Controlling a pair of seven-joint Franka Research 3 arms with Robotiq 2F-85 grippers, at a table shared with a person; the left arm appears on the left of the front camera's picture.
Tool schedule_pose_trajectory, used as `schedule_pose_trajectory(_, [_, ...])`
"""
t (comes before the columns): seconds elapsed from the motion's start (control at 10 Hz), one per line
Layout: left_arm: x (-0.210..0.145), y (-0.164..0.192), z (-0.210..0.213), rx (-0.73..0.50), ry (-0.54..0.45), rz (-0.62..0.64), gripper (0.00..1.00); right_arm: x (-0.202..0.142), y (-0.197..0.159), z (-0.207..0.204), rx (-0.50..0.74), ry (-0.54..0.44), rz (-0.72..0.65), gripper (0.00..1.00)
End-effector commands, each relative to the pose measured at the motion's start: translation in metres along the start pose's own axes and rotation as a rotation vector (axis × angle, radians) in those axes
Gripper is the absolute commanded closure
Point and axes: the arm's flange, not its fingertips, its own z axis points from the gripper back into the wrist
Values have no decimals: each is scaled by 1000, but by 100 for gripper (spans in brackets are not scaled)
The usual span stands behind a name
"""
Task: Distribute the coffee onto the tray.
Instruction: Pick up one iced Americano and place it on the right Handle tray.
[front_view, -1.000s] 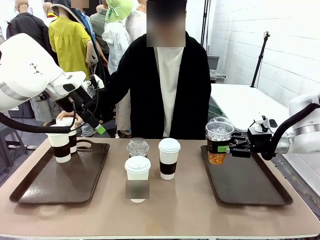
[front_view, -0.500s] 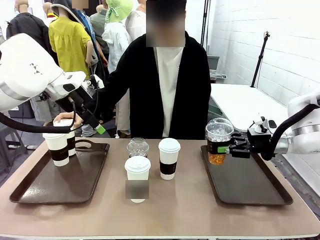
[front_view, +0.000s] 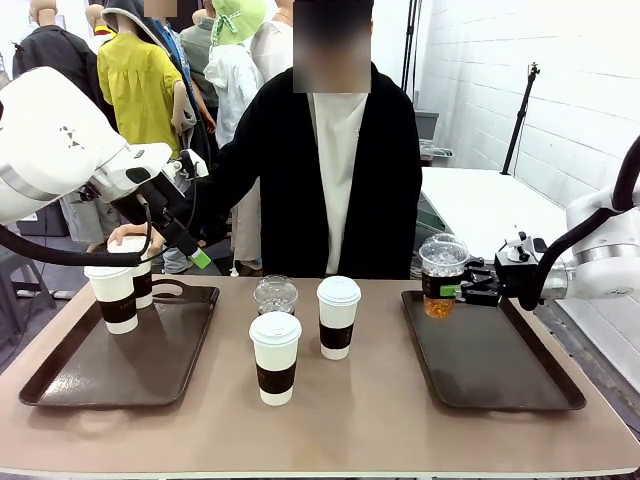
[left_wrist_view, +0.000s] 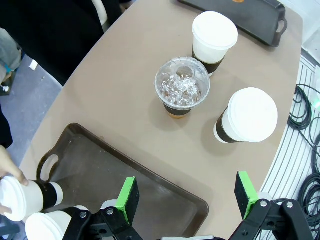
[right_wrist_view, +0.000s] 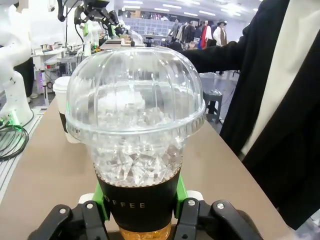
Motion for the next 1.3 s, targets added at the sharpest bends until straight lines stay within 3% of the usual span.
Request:
schedule_pose_trajectory(0.0, [-2, 1, 1, -14, -4, -6, 0, -4, -24, 7, 17, -90, -8, 43])
schedule_pose_trajectory(0.3, [-2, 1, 1, -14, -4, -6, 0, -21, -43, 12, 1, -93, 5, 43])
schedule_pose_trajectory(0.9, [-2, 1, 1, -14, -4, -6, 0, -33, -37, 11, 8, -45, -21, 43])
schedule_pose_trajectory(1.2, [-2, 1, 1, -14, -4, -6, 0, -53, -60, 9, -20, -91, 19, 43])
